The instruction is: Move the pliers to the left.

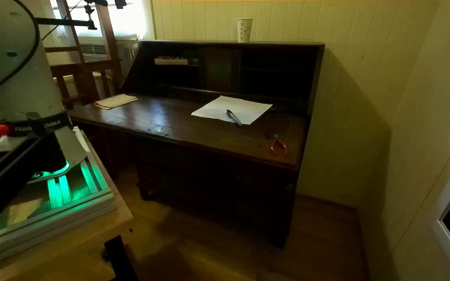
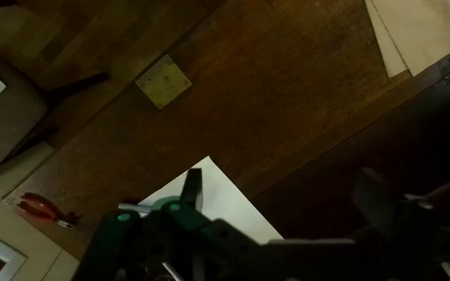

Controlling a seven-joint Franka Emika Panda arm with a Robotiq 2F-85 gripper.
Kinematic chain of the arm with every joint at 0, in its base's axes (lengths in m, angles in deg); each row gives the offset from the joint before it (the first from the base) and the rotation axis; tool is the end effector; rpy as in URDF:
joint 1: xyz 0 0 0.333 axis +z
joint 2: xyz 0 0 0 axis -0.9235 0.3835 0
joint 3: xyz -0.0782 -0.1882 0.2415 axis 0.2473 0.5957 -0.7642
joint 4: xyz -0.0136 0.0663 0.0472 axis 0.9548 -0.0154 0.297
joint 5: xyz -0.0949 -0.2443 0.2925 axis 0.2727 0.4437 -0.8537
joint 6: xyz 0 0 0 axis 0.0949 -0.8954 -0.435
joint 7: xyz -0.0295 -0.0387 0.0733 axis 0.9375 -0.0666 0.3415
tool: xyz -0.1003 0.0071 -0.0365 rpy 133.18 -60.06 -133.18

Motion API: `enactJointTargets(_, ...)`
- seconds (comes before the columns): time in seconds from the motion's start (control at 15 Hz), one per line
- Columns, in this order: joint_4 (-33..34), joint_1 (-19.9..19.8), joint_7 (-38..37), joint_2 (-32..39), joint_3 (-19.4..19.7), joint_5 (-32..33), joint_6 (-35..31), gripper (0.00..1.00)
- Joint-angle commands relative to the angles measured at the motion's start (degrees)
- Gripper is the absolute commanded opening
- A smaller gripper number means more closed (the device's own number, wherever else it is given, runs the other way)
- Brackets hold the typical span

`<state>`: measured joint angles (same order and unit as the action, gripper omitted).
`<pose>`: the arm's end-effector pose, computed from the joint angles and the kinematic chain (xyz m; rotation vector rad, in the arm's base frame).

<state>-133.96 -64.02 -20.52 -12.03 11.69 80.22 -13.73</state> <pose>0.2720 0.1276 0.5547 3.0899 -0.3326 0.2150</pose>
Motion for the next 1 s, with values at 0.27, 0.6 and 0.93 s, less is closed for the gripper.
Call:
enactJointTargets(0.27, 0.16, -0.34, 0.22, -0.01, -0.18, -0.16, 0.18, 1.0)
enactJointTargets(0.6, 0.61, -6.23, 1.55, 5.54, 3.01, 4.27, -5.57, 1.0)
enactJointTargets(0.93, 7.82, -8.18, 20.99, 18.59, 15.8, 9.77, -14.69, 1.0)
